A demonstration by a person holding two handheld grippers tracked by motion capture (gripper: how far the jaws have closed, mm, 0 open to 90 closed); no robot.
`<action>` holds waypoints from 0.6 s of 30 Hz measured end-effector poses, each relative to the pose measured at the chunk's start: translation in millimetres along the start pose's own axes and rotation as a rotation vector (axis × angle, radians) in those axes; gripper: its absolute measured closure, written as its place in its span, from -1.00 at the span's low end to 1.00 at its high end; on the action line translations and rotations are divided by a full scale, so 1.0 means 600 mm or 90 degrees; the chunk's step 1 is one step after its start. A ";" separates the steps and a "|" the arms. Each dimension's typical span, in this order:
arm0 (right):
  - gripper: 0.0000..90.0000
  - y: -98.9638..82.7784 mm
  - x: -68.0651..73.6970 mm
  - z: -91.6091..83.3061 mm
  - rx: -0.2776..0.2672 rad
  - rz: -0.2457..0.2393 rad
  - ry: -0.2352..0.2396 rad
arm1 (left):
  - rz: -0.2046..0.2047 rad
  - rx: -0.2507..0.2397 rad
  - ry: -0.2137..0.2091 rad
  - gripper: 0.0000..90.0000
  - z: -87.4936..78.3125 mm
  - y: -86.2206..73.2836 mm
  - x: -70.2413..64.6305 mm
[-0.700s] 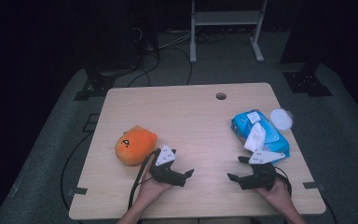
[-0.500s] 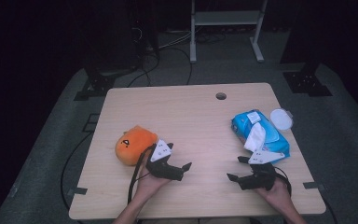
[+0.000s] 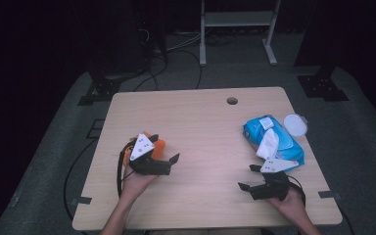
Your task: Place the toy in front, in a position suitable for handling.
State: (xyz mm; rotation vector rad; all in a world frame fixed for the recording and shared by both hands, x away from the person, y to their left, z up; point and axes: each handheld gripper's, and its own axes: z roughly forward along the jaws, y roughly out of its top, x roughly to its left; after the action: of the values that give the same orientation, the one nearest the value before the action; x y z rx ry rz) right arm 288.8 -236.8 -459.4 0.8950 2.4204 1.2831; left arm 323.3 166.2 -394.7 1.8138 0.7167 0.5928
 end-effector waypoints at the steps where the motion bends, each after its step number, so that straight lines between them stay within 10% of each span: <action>1: -0.59 0.000 0.000 0.001 0.002 -0.003 0.001 | -0.002 -0.003 0.015 -0.96 -0.010 -0.001 0.013; 18: -0.59 -0.002 0.003 0.006 0.013 -0.002 0.006 | -0.049 0.008 0.086 -0.96 -0.065 -0.029 0.107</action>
State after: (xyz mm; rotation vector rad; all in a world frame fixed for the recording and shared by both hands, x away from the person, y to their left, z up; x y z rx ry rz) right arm 288.7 -234.1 -462.3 0.8910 2.4454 1.2674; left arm 337.6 241.9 -394.2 1.7618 0.8781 0.6658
